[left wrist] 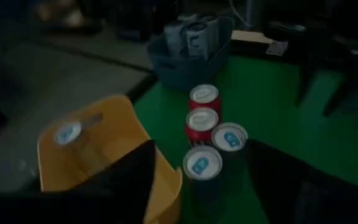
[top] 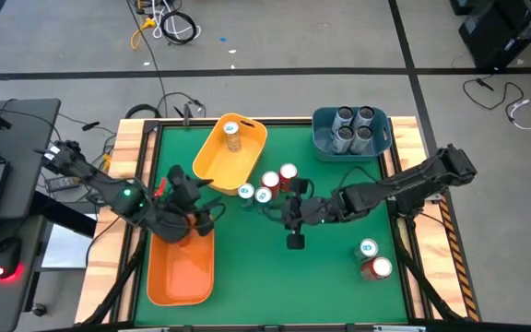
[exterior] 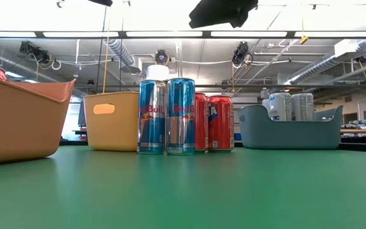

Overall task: Sort soda cans
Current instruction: Put the blue soda can into the yellow bin

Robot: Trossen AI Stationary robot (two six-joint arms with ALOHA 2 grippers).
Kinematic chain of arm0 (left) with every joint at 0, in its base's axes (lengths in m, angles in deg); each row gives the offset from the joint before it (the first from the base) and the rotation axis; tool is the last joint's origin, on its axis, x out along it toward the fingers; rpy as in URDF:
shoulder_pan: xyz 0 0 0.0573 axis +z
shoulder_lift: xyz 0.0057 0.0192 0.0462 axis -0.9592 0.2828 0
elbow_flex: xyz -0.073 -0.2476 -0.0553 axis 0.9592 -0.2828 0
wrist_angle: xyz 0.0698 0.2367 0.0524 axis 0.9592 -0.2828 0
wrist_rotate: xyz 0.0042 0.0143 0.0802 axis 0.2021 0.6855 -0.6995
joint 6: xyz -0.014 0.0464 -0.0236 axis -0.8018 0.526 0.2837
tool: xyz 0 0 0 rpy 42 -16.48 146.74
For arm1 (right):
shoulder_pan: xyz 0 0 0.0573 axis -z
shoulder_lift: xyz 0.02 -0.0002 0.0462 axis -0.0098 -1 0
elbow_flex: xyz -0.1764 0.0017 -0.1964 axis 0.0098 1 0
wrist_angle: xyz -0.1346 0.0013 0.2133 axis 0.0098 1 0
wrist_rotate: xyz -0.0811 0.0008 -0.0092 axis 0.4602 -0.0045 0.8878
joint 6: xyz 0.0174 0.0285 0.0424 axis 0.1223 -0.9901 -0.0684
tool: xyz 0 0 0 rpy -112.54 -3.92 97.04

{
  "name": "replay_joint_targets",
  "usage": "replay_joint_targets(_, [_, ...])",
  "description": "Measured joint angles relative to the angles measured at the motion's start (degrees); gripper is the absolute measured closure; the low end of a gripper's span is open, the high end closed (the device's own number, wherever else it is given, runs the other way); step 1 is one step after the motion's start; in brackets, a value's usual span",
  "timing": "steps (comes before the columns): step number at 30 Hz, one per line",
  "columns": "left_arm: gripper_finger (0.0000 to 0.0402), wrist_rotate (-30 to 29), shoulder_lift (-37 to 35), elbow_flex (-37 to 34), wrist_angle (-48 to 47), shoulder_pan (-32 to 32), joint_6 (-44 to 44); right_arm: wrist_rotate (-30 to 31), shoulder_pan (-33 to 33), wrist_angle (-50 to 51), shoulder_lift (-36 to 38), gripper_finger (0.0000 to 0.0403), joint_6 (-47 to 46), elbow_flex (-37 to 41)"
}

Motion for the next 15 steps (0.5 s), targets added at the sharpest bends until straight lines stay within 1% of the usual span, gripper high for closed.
replay_joint_targets(2, [0.0203, 0.94, 0.00, -2.68, 6.72, 1.45, 6.59, -0.02, 1.40, 1.69, 0.31, 0.0274, 0.13, -0.85])
replay_joint_targets(3, [0.0229, 2.60, 0.00, -4.09, 9.78, 2.30, 9.17, -0.02, 2.20, 2.56, 0.45, 0.0265, 0.13, -1.20])
replay_joint_targets(8, [0.0366, 13.16, -0.55, -10.86, 23.24, 6.26, 20.70, -1.66, 6.51, 3.03, 0.15, 0.0224, -2.17, -1.34])
replay_joint_targets(9, [0.0383, 15.03, -1.04, -12.18, 26.02, 7.07, 22.88, -2.81, 7.28, 2.66, 0.04, 0.0217, -3.09, -1.34])
replay_joint_targets(11, [0.0392, 19.14, -2.44, -15.13, 32.57, 8.99, 27.09, -4.42, 8.43, 1.47, -0.82, 0.0201, -4.47, -1.34])
replay_joint_targets(13, [0.0393, 24.76, -4.38, -18.29, 39.32, 11.03, 31.20, -4.55, 8.95, 0.51, -1.65, 0.0184, -4.94, -1.32])
replay_joint_targets(15, [0.0396, 31.64, -6.87, -21.39, 46.37, 13.13, 34.76, -4.57, 9.40, -1.99, -2.79, 0.0165, -4.92, -1.32])
